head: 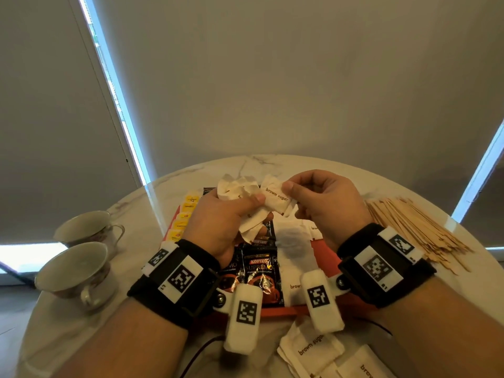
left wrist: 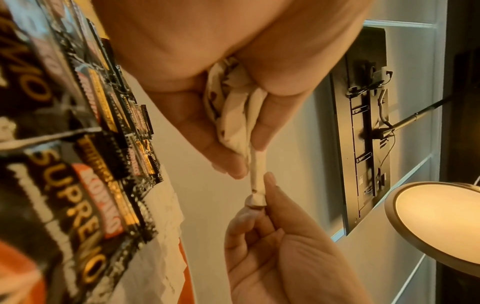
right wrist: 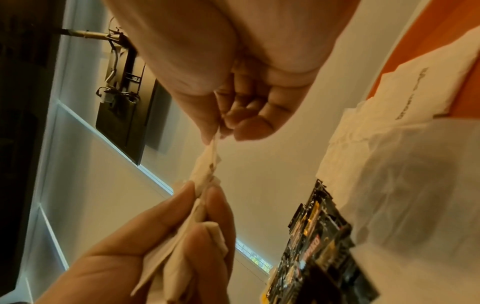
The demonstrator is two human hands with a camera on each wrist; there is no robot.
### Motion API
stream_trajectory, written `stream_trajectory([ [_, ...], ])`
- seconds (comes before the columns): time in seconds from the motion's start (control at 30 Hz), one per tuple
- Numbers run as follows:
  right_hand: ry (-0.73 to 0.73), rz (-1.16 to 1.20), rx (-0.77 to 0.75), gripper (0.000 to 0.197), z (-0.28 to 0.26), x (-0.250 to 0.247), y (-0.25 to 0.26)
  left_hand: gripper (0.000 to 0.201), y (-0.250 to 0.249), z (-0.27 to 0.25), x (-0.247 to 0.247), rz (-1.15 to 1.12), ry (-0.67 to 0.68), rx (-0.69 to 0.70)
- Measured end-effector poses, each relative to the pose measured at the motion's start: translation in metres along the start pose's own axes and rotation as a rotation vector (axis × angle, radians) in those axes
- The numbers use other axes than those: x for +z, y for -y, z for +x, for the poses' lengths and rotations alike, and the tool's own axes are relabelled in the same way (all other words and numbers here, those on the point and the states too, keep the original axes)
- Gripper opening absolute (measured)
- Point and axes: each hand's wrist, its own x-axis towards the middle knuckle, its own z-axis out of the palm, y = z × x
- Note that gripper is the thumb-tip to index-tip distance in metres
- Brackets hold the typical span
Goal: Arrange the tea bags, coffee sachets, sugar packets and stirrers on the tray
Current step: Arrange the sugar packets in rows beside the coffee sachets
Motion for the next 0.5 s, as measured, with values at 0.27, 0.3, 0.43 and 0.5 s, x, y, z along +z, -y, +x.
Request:
stream_trajectory([
  [0.27,0.156,0.256,0.229,0.011,-0.001,0.000,0.003,0.024,0.002,0.003,-0.001,-0.015,-0.017,0.004],
  [0.3,0.123,0.255,0.236,0.008,0.001,-0.002,0.003,0.021,0.003,0.003,-0.001,0.001,-0.014,-0.001],
  [0.43,-0.039,0.203,0.331,0.009,0.015,-0.020,0.001,0.012,0.004,0.006,-0.003,0.030,-0.029,-0.031],
  [0.5,-0.098,0.137,0.400,0.014,0.019,-0.032,-0.003,0.009,0.003,0.006,-0.005,0.026,-0.037,-0.040],
])
